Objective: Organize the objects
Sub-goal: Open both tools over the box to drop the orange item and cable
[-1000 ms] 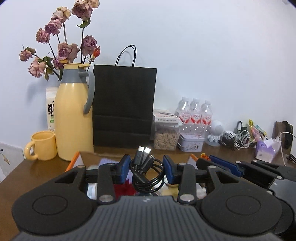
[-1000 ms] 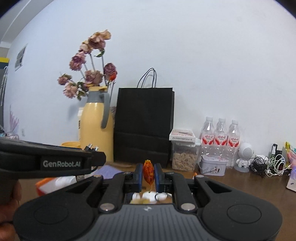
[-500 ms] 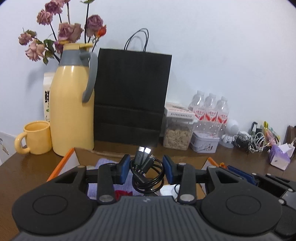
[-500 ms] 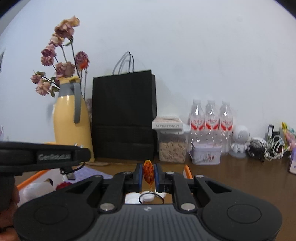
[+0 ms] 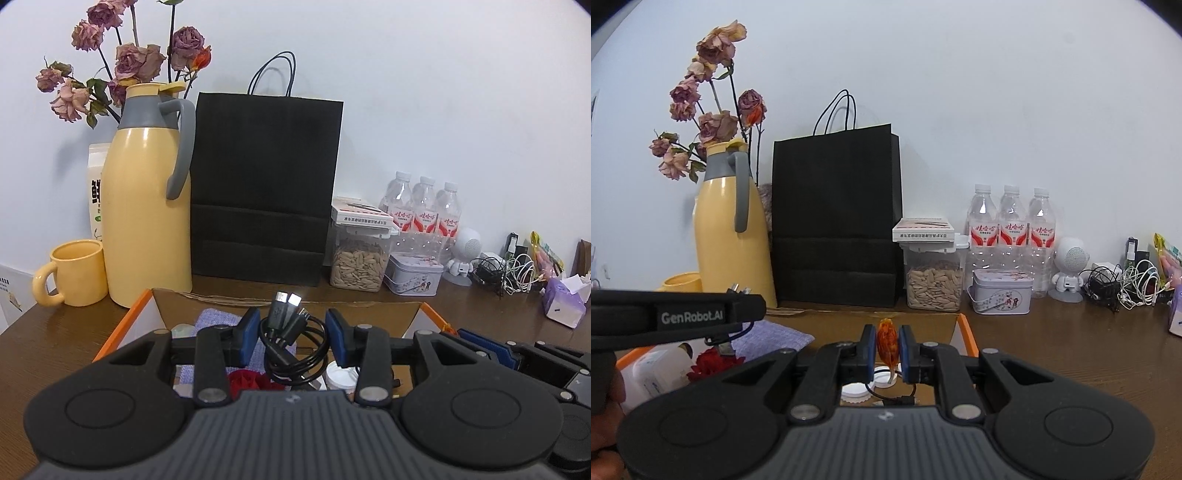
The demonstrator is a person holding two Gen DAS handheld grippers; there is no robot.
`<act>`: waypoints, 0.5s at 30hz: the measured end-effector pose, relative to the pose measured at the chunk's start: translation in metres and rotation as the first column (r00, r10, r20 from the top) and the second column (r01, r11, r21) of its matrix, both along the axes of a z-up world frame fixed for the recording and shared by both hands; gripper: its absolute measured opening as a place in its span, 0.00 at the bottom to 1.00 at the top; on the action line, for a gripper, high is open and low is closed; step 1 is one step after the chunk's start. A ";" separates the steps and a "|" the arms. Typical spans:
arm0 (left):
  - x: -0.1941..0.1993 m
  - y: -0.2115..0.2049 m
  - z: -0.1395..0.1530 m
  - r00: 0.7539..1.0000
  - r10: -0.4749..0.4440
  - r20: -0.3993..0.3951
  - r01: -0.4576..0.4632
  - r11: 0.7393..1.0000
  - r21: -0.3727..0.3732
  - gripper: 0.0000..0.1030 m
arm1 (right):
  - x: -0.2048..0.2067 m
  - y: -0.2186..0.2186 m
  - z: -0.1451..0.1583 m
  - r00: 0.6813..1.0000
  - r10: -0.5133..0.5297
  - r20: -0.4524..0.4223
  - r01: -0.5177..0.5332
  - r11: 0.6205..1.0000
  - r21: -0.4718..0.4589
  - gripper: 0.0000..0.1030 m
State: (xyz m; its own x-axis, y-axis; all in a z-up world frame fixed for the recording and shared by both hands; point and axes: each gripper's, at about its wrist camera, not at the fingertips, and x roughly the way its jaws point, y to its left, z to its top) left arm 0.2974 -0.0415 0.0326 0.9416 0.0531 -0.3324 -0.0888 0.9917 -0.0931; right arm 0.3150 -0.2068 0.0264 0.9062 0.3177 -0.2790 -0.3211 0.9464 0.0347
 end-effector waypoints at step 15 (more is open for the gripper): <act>-0.018 -0.003 0.004 0.990 0.071 0.120 -0.075 0.997 0.028 1.00 | -0.012 -0.002 0.004 0.999 -0.031 0.041 0.031 1.000 -0.001 1.00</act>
State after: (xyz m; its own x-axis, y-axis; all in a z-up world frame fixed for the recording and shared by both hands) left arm 0.2794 -0.0448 0.0361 0.9675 0.1324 -0.2156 -0.1516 0.9856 -0.0749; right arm 0.3031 -0.2086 0.0300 0.9264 0.2886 -0.2419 -0.2925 0.9561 0.0206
